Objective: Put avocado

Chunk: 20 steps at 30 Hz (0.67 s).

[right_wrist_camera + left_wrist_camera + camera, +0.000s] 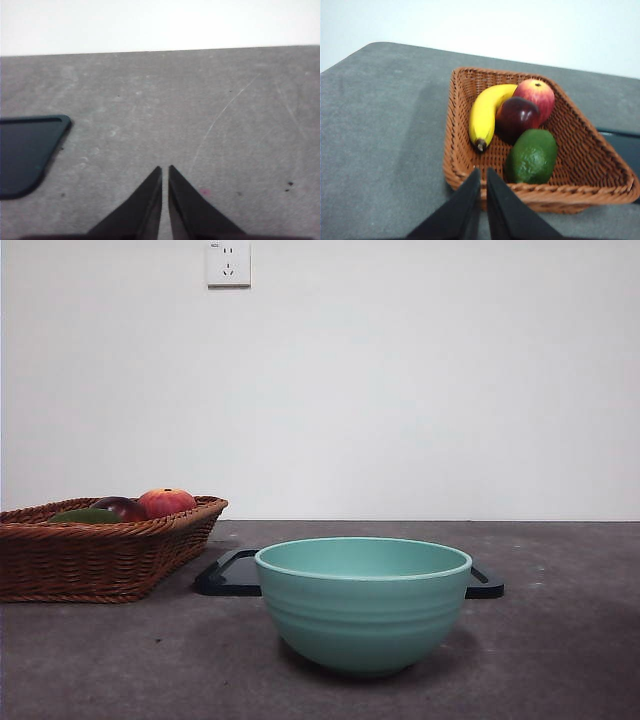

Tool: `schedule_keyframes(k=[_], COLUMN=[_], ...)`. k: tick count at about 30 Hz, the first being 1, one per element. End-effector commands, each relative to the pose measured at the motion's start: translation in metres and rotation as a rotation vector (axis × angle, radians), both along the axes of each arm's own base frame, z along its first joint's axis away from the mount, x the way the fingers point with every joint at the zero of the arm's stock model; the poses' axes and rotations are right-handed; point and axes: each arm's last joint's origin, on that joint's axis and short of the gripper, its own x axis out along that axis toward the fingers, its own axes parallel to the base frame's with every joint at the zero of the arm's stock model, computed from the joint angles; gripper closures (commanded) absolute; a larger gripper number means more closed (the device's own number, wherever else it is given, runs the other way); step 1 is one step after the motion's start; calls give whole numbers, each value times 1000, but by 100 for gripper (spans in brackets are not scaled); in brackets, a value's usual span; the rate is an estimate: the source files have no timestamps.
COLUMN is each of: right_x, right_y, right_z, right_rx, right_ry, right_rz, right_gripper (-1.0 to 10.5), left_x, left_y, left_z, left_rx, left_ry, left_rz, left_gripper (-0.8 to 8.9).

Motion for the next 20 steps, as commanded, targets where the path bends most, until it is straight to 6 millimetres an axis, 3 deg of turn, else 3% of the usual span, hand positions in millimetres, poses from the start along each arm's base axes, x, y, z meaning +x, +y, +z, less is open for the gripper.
schedule_keyframes(k=[1,10,15,20], right_x=[0,-2,-9,-14], right_y=[1,5,7,8], right_z=[-1,24,55,93], right_rx=[121,414,431,417], right_ry=[-5,-104,-120,-67], right_rz=[5,98,125,143], right_gripper=[930,935,936,936], left_x=[1,-7,-12,-16], left_y=[0,0,1,1], left_z=[-3,37,63,102], left_rx=[-24,-132,-193,-194], left_ry=[-13,-126,-166,-208], left_rz=[6,9,8,-12], left_gripper=[797,797,796,796])
